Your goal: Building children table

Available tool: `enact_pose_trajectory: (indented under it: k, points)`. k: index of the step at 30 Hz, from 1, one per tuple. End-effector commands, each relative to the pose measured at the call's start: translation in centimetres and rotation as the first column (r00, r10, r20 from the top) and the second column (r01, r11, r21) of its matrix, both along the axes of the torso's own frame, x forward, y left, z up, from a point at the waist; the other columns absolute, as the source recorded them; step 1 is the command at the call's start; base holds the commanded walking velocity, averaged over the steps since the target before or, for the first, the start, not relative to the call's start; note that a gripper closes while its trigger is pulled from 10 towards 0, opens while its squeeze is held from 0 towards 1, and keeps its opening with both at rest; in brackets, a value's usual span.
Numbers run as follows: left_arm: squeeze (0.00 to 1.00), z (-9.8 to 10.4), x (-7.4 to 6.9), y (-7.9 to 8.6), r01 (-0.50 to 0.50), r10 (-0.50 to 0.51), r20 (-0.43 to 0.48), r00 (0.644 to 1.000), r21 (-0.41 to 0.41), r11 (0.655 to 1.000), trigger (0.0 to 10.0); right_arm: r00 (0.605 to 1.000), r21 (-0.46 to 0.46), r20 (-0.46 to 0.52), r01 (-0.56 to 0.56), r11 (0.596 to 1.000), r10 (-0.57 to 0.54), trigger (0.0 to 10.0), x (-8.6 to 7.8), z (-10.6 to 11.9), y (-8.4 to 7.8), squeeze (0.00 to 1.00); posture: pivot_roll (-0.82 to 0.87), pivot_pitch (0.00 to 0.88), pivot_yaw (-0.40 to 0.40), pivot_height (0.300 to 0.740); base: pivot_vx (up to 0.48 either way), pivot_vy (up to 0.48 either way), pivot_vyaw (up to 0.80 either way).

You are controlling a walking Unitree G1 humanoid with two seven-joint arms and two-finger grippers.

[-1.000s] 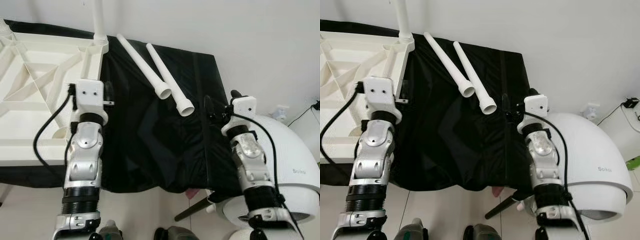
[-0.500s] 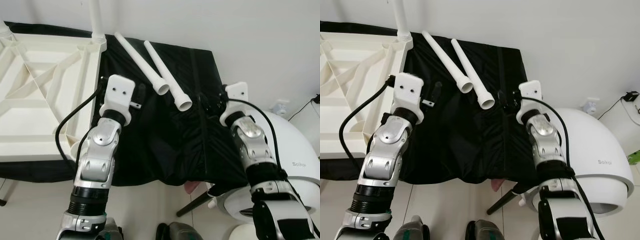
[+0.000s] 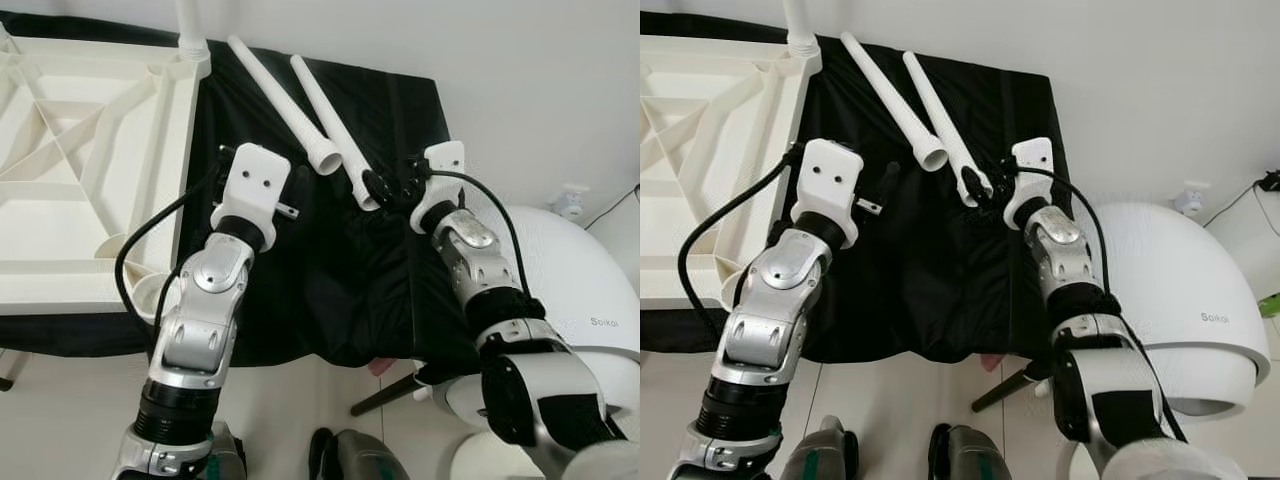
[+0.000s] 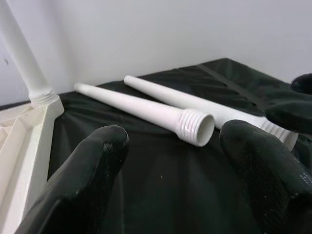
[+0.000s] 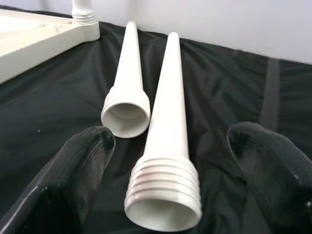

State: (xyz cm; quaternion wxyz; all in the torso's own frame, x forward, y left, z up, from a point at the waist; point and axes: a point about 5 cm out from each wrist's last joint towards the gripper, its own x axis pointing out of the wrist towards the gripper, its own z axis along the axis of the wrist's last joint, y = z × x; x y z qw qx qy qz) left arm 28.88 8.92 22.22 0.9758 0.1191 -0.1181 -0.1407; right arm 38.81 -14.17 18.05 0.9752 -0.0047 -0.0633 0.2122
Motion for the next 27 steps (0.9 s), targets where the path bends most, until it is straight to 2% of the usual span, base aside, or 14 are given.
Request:
enact_pose_trajectory:
  k: [1, 4, 5, 12, 18, 27]
  points:
    - [0.00, -0.3, -0.6, -0.5, 0.072, -0.071, -0.034, 0.997, 0.024, 0.997, 10.0, 0.999, 0.046, -0.032, 0.023, 0.999, -0.022, 10.0, 0.2, -0.5, 0.2, 0.00, 0.13, 0.186, -0.105, 0.740, 0.000, 0.000, 0.00]
    - [0.00, -0.3, -0.9, -0.5, 0.071, -0.069, -0.042, 0.997, 0.028, 0.997, 10.0, 0.998, 0.057, -0.048, 0.035, 0.998, -0.033, 10.0, 0.3, -0.7, 0.6, 0.00, 0.14, 0.204, -0.103, 0.740, 0.000, 0.000, 0.00]
    - [0.00, -0.3, -1.3, -0.5, 0.074, -0.072, -0.055, 0.996, 0.031, 0.997, 10.0, 0.997, 0.077, -0.064, 0.049, 0.996, -0.044, 10.0, 0.4, -1.1, 1.2, 0.00, 0.14, 0.214, -0.100, 0.740, 0.000, 0.000, 0.00]
    - [0.00, -0.4, -1.8, -0.2, 0.063, -0.060, -0.074, 0.995, 0.039, 0.997, 10.0, 0.993, 0.081, -0.076, 0.091, 0.993, -0.085, 10.0, 0.5, -1.6, 1.8, 0.00, 0.16, 0.242, -0.097, 0.740, 0.000, 0.000, 0.00]
    - [0.00, -0.5, -2.1, -0.1, 0.054, -0.050, -0.087, 0.995, 0.043, 0.998, 10.0, 0.990, 0.082, -0.069, 0.132, 0.988, -0.126, 10.0, 0.7, -1.4, 1.8, 0.00, 0.17, 0.257, -0.097, 0.740, 0.000, 0.000, 0.00]
    - [0.00, -0.4, -2.3, -0.3, 0.050, -0.045, -0.104, 0.993, 0.042, 0.998, 10.0, 0.990, 0.084, -0.042, 0.136, 0.987, -0.133, 10.0, 1.1, -0.4, 1.9, 0.00, 0.16, 0.262, -0.098, 0.740, 0.000, 0.000, 0.00]
